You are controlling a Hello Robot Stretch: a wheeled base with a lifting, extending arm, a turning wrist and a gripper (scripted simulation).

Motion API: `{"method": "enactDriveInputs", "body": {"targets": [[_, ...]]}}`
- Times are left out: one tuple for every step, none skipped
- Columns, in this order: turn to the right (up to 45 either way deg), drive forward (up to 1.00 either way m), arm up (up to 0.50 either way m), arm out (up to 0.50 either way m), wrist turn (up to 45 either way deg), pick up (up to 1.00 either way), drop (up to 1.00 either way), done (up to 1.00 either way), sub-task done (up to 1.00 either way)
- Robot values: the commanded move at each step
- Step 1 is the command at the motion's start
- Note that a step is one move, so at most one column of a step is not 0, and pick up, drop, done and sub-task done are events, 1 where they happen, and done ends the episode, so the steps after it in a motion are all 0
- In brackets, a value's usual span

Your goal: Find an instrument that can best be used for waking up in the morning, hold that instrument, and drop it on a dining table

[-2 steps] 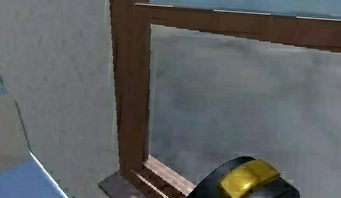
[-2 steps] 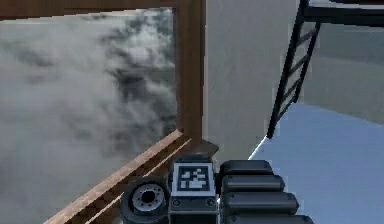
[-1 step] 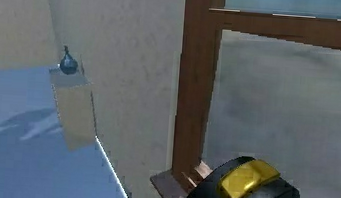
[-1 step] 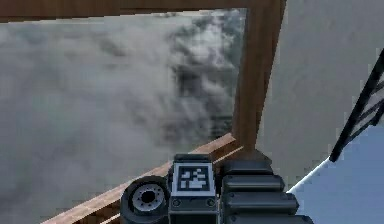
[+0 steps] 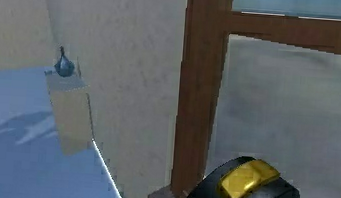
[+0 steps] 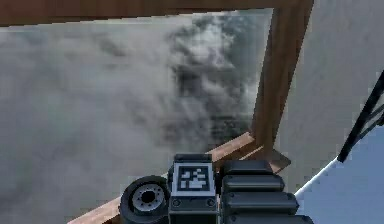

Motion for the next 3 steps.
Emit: {"method": "enactDriveInputs", "body": {"targets": [[-42.0, 0.0, 0.0, 0.0, 0.0, 0.0, 0.0, 0.0, 0.0], [0.0, 1.0, 0.0, 0.0, 0.0, 0.0, 0.0, 0.0, 0.0], [0.0, 0.05, 0.0, 0.0, 0.0, 0.0, 0.0, 0.0, 0.0]]}}
